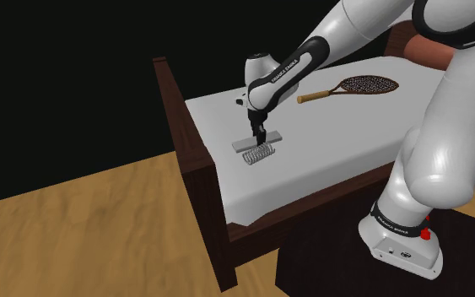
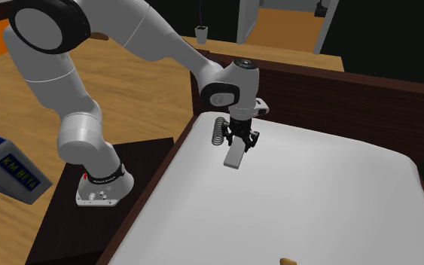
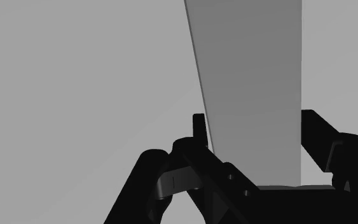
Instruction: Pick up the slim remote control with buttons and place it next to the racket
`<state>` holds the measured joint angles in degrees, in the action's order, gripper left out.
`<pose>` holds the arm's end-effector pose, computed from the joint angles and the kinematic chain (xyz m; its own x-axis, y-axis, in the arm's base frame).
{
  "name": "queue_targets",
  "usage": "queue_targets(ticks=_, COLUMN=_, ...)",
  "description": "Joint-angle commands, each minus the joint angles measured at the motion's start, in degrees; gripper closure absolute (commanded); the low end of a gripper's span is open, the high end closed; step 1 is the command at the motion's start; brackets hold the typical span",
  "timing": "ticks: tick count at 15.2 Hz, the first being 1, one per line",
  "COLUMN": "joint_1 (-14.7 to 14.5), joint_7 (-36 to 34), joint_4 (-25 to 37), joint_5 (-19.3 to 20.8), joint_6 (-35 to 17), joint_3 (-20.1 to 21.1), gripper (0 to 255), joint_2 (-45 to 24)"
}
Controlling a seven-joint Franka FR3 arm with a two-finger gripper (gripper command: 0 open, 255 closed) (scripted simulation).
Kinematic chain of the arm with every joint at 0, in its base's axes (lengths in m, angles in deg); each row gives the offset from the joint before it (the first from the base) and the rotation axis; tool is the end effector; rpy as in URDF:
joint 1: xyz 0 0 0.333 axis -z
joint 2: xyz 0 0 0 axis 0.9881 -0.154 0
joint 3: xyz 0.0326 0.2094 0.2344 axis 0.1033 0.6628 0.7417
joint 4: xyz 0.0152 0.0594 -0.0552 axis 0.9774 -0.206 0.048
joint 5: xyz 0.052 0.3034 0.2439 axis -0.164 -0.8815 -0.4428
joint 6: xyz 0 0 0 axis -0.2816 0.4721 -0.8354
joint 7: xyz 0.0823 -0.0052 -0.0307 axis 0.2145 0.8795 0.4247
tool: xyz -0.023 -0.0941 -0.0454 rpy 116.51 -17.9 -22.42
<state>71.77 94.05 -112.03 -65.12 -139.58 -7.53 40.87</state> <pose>0.5101 -0.0202 0.3302 0.6474 0.7621 0.0090 0.7617 -0.6473 0.0287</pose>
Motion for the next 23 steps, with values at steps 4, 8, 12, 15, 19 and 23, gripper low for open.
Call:
queue_targets(ticks=4, joint_1=0.01, joint_7=-0.28, joint_4=0.58, joint_5=0.60, joint_6=3.25, joint_3=-0.03, gripper=255, joint_2=2.03)
queue_targets(ticks=8, joint_1=0.00, joint_7=-0.59, joint_4=1.86, joint_5=1.05, joint_6=6.38, joint_3=0.02, gripper=255, joint_2=3.91)
queue_targets(ticks=12, joint_1=-0.01, joint_7=-0.83, joint_4=3.33, joint_5=1.40, joint_6=9.51, joint_3=0.09, gripper=255, joint_2=5.59)
queue_targets(ticks=15, joint_1=-0.02, joint_7=-0.98, joint_4=4.57, joint_5=1.61, joint_6=11.85, joint_3=0.16, gripper=255, joint_2=6.72)
queue_targets(ticks=19, joint_1=-0.03, joint_7=-1.13, joint_4=6.38, joint_5=1.83, joint_6=14.97, joint_3=0.26, gripper=255, joint_2=8.04)
queue_targets(ticks=23, joint_1=-0.05, joint_7=-1.23, joint_4=7.96, joint_5=1.97, joint_6=17.46, joint_3=0.35, gripper=255, joint_2=8.97)
